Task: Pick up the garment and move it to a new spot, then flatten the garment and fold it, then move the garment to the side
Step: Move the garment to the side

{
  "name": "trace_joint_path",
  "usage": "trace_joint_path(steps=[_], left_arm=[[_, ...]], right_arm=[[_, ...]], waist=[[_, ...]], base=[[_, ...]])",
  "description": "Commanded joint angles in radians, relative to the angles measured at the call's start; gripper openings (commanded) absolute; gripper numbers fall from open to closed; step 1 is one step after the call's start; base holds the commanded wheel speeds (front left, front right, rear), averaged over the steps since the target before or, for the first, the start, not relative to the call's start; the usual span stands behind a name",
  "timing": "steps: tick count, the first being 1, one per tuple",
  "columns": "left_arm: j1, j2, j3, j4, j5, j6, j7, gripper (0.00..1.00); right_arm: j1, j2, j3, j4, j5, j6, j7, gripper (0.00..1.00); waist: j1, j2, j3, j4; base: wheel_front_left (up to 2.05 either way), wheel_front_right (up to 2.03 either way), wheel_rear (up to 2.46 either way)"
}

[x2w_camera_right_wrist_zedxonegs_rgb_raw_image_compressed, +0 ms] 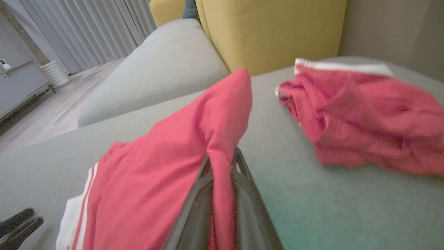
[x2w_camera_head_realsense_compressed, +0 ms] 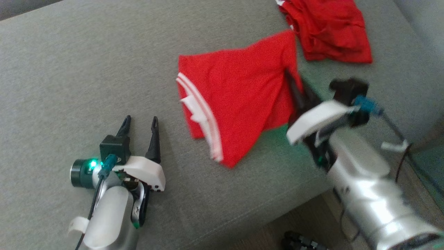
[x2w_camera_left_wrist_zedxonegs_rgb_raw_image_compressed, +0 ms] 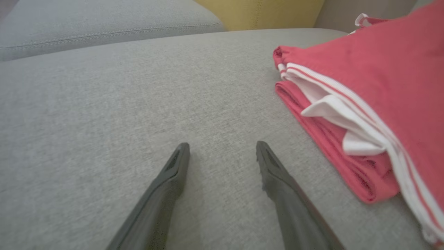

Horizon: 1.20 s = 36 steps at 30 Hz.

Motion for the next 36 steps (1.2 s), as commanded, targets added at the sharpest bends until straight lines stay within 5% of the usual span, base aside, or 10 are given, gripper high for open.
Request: trace_joint_path(steps=[1, 11, 23, 24, 25, 26, 36], left_arm=[[-0.021, 0.009, 0.030, -0.022, 0.006, -0.002, -0.012, 1.00], [-0.015, 0.009, 0.019, -0.030, 0.002, 0.002, -0.012, 1.00], [0.009, 0.008, 0.034, -0.036, -0.003, 0.008, -0.012, 1.00], [0.010, 0.008, 0.036, -0.036, -0.002, 0.008, -0.012, 1.00], [0.010, 0.008, 0.037, -0.036, -0.002, 0.008, -0.012, 1.00], [0.010, 0.008, 0.037, -0.036, -0.003, 0.009, -0.012, 1.00], [0.017, 0.008, 0.042, -0.051, -0.023, 0.032, -0.012, 1.00]], right_arm=[[-0.068, 0.002, -0.020, -0.026, -0.029, -0.001, -0.014, 0.00], [-0.273, -0.138, -0.277, 0.105, -0.274, -0.001, -0.014, 0.00], [-0.304, -0.251, -0.448, 0.166, -0.491, -0.001, -0.014, 0.00], [-0.301, -0.252, -0.465, 0.168, -0.511, -0.001, -0.014, 0.06], [-0.298, -0.248, -0.482, 0.171, -0.528, -0.001, -0.014, 0.74], [-0.297, -0.241, -0.505, 0.167, -0.538, -0.001, -0.014, 1.00], [-0.220, -0.118, -0.573, 0.004, -0.605, -0.001, -0.014, 1.00]], waist=[[0.0000, 0.0000, 0.003, 0.016], [0.0000, 0.0000, 0.015, 0.092], [0.0000, 0.0000, 0.006, 0.111], [0.0000, 0.0000, 0.005, 0.113], [0.0000, 0.0000, 0.004, 0.115], [0.0000, 0.0000, 0.003, 0.117], [0.0000, 0.0000, -0.022, 0.165]], base=[[0.00, 0.00, 0.00], [0.00, 0.00, 0.00], [0.00, 0.00, 0.00], [0.00, 0.00, 0.00], [0.00, 0.00, 0.00], [0.00, 0.00, 0.00], [0.00, 0.00, 0.00]])
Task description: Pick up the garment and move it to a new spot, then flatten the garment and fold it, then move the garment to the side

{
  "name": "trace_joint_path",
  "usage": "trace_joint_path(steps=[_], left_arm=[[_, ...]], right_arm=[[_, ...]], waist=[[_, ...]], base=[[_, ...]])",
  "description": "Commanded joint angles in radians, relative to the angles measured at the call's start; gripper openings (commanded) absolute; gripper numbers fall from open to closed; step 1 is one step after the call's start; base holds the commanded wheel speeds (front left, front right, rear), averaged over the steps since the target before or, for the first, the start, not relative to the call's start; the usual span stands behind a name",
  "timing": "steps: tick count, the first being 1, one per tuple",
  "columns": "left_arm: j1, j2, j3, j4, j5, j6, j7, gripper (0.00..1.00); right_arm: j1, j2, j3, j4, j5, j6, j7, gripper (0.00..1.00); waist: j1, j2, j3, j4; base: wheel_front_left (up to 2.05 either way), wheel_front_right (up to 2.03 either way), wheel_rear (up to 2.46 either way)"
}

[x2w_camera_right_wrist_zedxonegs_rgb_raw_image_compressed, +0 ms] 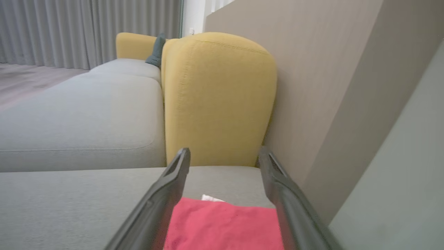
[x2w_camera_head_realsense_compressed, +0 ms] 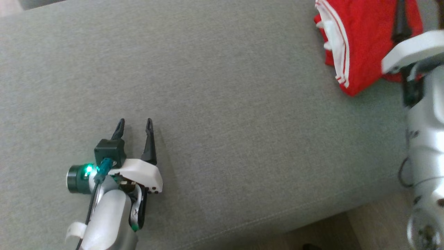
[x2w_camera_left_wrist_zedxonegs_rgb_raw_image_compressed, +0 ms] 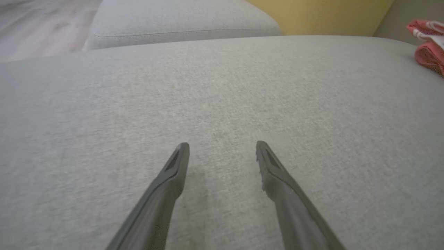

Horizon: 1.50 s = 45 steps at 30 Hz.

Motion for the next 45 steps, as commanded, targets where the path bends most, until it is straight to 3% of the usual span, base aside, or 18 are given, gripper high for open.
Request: trace_joint_path(steps=[1, 10, 24, 34, 43, 44, 45], left_arm=[[-0.001, 0.009, 0.034, -0.038, -0.005, 0.010, -0.005, 1.00], [0.047, 0.009, 0.037, -0.071, -0.036, 0.038, -0.005, 1.00], [0.152, 0.009, 0.085, -0.102, -0.044, 0.070, -0.005, 1.00], [0.218, 0.009, 0.118, -0.127, -0.034, 0.056, -0.005, 1.00], [0.233, 0.009, 0.146, -0.152, -0.084, 0.002, -0.005, 1.00], [0.232, 0.009, 0.146, -0.157, -0.081, -0.005, -0.005, 0.00], [0.261, 0.000, 0.109, -0.114, -0.083, -0.005, 0.001, 0.00]], right_arm=[[0.024, 0.020, 0.019, -0.049, 0.007, -0.001, -0.010, 1.00], [0.223, 0.113, 0.134, -0.133, 0.122, -0.001, -0.010, 1.00], [0.448, 0.134, 0.256, -0.156, 0.234, -0.001, -0.010, 1.00], [0.516, 0.134, 0.309, -0.153, 0.295, -0.001, -0.010, 1.00], [0.514, 0.134, 0.321, -0.162, 0.314, -0.001, -0.010, 1.00], [0.513, 0.134, 0.317, -0.165, 0.320, -0.001, -0.010, 0.00], [0.542, 0.125, 0.296, -0.127, 0.317, 0.000, -0.002, 0.00]], waist=[[0.0000, 0.0000, -0.013, 0.019], [0.0000, 0.0000, -0.091, 0.122], [0.0000, 0.0000, -0.210, 0.220], [0.0000, 0.0000, -0.274, 0.235], [0.0000, 0.0000, -0.278, 0.222], [0.0000, 0.0000, -0.277, 0.221], [0.0000, 0.0000, -0.277, 0.221]], base=[[0.00, 0.00, 0.00], [0.00, 0.00, 0.00], [0.00, 0.00, 0.00], [0.00, 0.00, 0.00], [0.00, 0.00, 0.00], [0.00, 0.00, 0.00], [0.00, 0.00, 0.00]])
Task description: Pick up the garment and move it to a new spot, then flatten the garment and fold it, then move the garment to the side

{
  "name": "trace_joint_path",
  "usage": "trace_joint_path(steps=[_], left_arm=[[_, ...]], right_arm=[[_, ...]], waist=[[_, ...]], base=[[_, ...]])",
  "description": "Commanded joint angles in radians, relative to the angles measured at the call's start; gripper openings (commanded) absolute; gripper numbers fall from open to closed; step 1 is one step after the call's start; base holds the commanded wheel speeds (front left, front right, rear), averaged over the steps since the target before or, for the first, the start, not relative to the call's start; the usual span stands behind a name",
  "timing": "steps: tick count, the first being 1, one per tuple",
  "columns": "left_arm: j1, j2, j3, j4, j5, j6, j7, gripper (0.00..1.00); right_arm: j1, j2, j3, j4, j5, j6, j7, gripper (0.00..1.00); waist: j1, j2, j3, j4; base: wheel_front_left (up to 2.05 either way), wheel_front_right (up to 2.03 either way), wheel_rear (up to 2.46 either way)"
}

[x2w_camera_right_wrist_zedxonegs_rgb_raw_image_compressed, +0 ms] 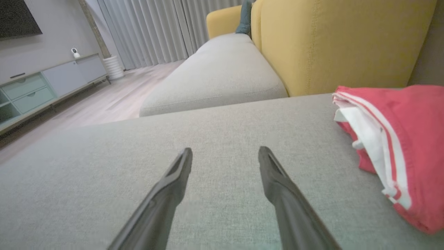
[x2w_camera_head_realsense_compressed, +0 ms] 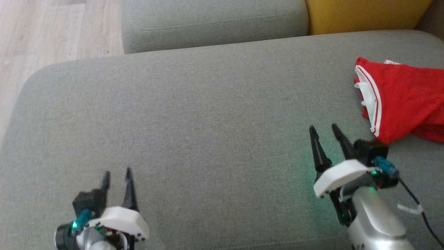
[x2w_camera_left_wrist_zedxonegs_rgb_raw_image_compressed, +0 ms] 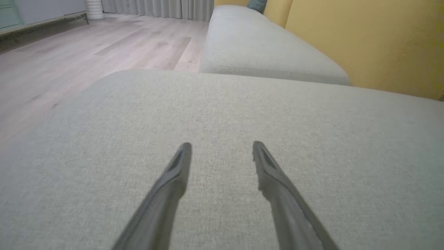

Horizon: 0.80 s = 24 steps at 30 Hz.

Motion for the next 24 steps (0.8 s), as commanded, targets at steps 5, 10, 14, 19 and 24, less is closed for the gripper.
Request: trace_joint_path(steps=[5, 10, 14, 19, 24], left_arm=[[0.007, -0.005, 0.007, 0.039, -0.028, -0.006, 0.012, 0.00], [0.003, -0.004, 0.016, 0.031, -0.085, -0.016, 0.027, 0.00], [0.002, -0.004, 0.022, 0.024, -0.131, -0.024, 0.037, 0.00], [0.000, -0.003, 0.030, 0.015, -0.188, -0.034, 0.051, 0.00], [-0.003, -0.003, 0.037, 0.009, -0.232, -0.042, 0.062, 0.00]], right_arm=[[0.024, 0.001, -0.010, 0.024, 0.027, 0.000, 0.012, 0.00], [0.034, 0.001, -0.021, 0.002, 0.084, 0.000, 0.027, 0.00], [0.043, 0.001, -0.028, -0.016, 0.129, 0.000, 0.037, 0.00], [0.053, 0.002, -0.037, -0.038, 0.185, 0.000, 0.050, 0.00], [0.061, 0.002, -0.045, -0.055, 0.229, 0.000, 0.061, 0.00]], waist=[[0.0000, 0.0000, 0.000, 0.002], [0.0000, 0.0000, -0.001, 0.005], [0.0000, 0.0000, -0.001, 0.007], [0.0000, 0.0000, -0.002, 0.010], [0.0000, 0.0000, -0.002, 0.012]], base=[[0.00, 0.00, 0.00], [0.00, 0.00, 0.00], [0.00, 0.00, 0.00], [0.00, 0.00, 0.00], [0.00, 0.00, 0.00]])
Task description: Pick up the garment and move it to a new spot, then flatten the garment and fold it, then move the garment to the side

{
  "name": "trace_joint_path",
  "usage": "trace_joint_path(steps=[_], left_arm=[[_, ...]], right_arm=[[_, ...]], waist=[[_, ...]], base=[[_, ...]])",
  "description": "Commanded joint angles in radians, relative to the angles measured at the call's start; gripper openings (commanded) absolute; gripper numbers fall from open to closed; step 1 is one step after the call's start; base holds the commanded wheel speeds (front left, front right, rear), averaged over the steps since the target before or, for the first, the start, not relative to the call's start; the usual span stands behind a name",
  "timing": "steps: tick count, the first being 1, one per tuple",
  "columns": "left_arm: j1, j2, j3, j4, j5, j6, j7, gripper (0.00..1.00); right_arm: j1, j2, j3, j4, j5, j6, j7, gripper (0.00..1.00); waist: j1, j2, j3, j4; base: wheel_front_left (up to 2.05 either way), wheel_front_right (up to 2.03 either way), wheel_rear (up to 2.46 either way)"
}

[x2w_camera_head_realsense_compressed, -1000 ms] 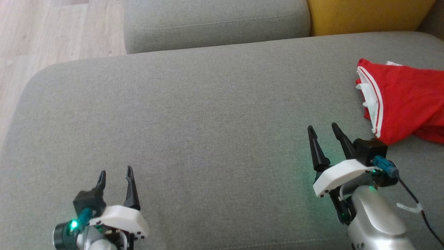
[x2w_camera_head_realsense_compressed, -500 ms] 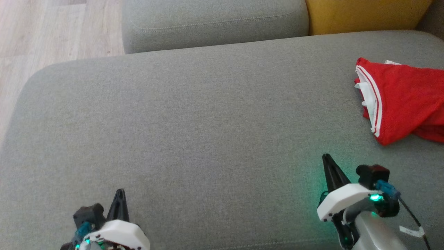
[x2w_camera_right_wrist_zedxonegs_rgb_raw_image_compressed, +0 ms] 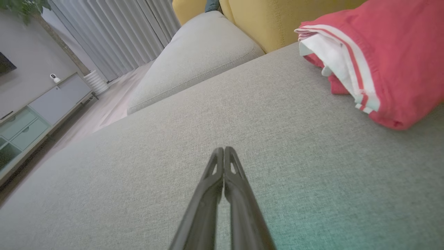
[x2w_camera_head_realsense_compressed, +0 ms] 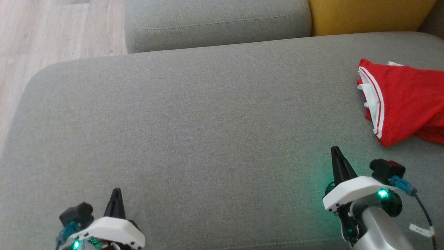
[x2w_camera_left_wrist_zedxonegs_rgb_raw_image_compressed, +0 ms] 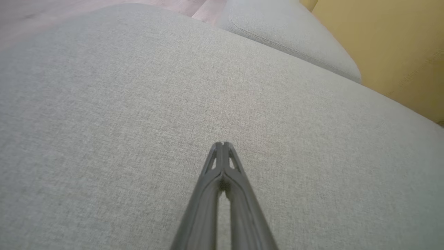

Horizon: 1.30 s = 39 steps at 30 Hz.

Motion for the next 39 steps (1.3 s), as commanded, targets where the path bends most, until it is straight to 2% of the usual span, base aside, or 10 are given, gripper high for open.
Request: trace_joint_path(steps=[1, 39], left_arm=[[-0.047, 0.006, 0.016, -0.036, -0.022, -0.005, 0.003, 0.00], [-0.075, 0.011, 0.086, -0.091, -0.449, -0.083, 0.114, 0.00]], right_arm=[[-0.037, 0.000, -0.006, -0.040, 0.025, 0.000, 0.006, 0.00], [0.031, 0.003, -0.089, -0.197, 0.446, 0.000, 0.117, 0.00]], waist=[[0.0000, 0.0000, 0.000, 0.001], [0.0000, 0.0000, -0.004, 0.023]], base=[[0.00, 0.00, 0.00], [0.00, 0.00, 0.00]])
